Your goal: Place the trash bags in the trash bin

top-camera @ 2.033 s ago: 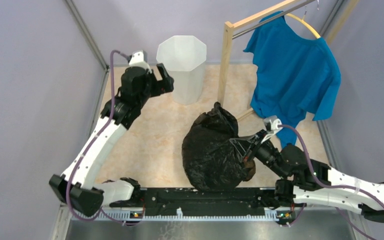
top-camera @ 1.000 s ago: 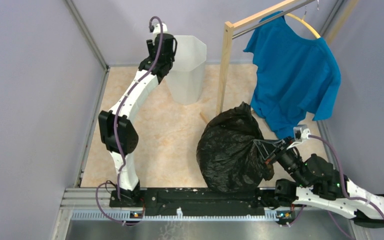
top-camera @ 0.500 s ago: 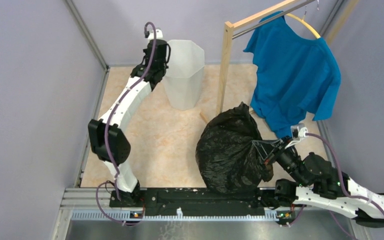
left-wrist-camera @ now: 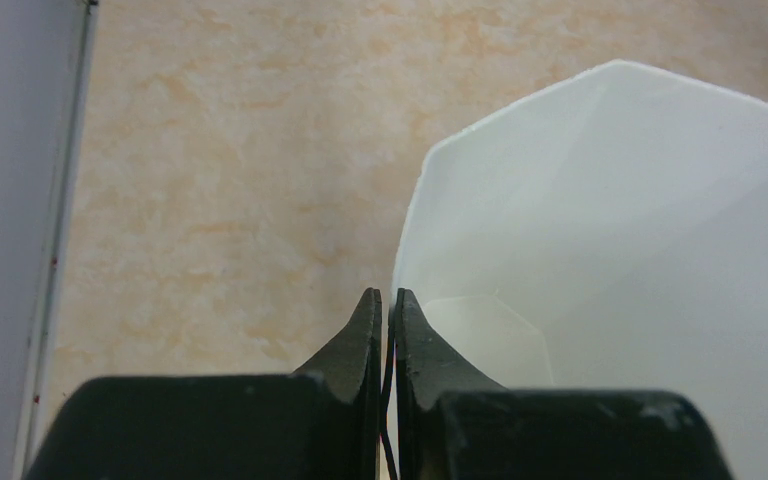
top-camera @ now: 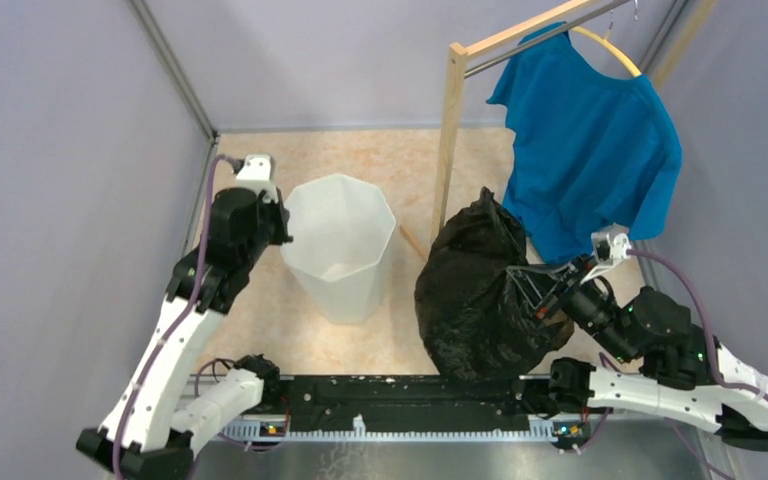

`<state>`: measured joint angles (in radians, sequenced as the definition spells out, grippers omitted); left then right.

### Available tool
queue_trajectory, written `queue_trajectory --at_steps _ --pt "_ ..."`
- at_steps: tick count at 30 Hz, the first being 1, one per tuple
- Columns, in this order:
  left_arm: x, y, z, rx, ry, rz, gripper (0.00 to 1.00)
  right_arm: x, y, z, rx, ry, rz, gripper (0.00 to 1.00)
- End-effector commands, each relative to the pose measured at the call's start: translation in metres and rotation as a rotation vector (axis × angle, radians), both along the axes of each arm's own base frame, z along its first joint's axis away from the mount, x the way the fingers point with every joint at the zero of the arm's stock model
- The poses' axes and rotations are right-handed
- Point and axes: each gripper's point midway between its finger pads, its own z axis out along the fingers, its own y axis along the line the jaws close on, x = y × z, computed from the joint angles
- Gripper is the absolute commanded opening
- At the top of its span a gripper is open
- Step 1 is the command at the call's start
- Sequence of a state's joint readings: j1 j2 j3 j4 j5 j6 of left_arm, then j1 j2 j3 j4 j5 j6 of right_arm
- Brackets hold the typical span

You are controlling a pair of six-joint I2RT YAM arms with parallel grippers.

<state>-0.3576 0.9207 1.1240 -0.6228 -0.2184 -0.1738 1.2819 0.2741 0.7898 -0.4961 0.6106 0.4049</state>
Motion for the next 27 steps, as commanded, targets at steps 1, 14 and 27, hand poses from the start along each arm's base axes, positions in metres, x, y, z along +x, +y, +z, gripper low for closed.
queue_trajectory --at_steps 1,14,27 --pt "-0.038 -0.023 -0.011 -0.132 0.025 -0.142 0.00 -0.013 0.016 0.057 0.024 -0.124 0.125 0.00" --pt "-0.061 -0.038 -0.034 -0.186 0.082 -0.243 0.07 -0.068 0.095 0.175 0.027 -0.379 0.561 0.00" --pt "-0.064 -0.030 -0.016 -0.196 0.029 -0.205 0.29 -0.083 0.219 0.321 0.214 -0.708 0.778 0.00"
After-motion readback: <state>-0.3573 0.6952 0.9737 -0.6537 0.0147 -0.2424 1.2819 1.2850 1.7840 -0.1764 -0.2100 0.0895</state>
